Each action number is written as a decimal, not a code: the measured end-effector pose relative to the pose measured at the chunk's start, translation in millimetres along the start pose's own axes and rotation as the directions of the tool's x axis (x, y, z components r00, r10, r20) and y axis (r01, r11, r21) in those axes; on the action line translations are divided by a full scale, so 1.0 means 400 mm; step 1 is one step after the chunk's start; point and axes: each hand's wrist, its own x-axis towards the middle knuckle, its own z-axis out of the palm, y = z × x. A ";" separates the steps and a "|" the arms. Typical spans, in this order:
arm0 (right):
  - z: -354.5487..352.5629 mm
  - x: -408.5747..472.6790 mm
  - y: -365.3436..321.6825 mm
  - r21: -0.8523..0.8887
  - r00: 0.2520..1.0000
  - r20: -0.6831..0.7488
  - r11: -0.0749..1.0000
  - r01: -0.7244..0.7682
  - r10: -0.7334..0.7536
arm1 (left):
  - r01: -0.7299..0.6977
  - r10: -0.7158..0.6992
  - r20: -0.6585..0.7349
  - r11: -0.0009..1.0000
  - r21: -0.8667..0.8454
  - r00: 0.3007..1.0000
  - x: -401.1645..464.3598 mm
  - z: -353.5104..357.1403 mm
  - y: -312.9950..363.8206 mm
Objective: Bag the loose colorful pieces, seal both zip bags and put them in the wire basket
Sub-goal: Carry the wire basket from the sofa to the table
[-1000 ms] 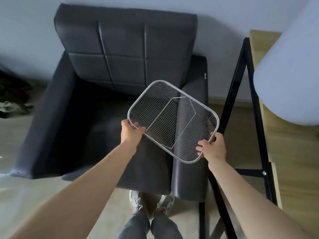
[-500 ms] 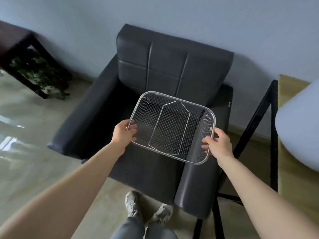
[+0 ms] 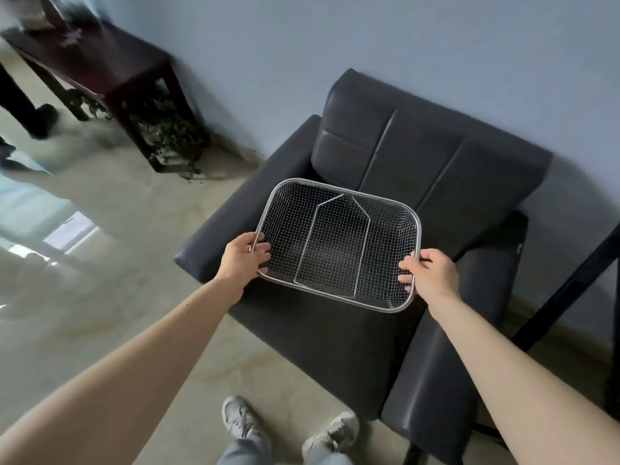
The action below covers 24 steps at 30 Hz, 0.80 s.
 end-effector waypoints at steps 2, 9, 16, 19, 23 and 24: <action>0.062 -0.019 -0.021 -0.025 1.000 0.008 1.000 0.017 -0.016 | 0.001 -0.001 -0.002 1.000 -0.015 1.000 0.011 -0.071 0.009; 0.312 -0.087 -0.123 -0.094 0.997 0.049 0.994 0.062 -0.058 | -0.023 0.023 -0.017 1.000 -0.017 1.000 0.072 -0.341 0.033; 0.501 -0.083 -0.234 -0.165 0.984 0.127 0.975 0.145 -0.125 | -0.029 0.022 -0.102 0.997 -0.066 0.995 0.125 -0.516 0.051; 0.586 -0.066 -0.286 -0.193 0.975 0.165 0.965 0.179 -0.148 | -0.017 0.003 -0.135 0.995 -0.100 0.991 0.159 -0.580 0.057; 0.700 -0.032 -0.361 -0.179 0.958 0.232 0.961 0.212 -0.168 | -0.025 -0.004 -0.188 0.988 -0.152 0.982 0.215 -0.659 0.083; 0.728 -0.023 -0.381 -0.178 0.953 0.248 0.959 0.222 -0.175 | -0.027 -0.006 -0.203 0.987 -0.160 0.979 0.229 -0.677 0.091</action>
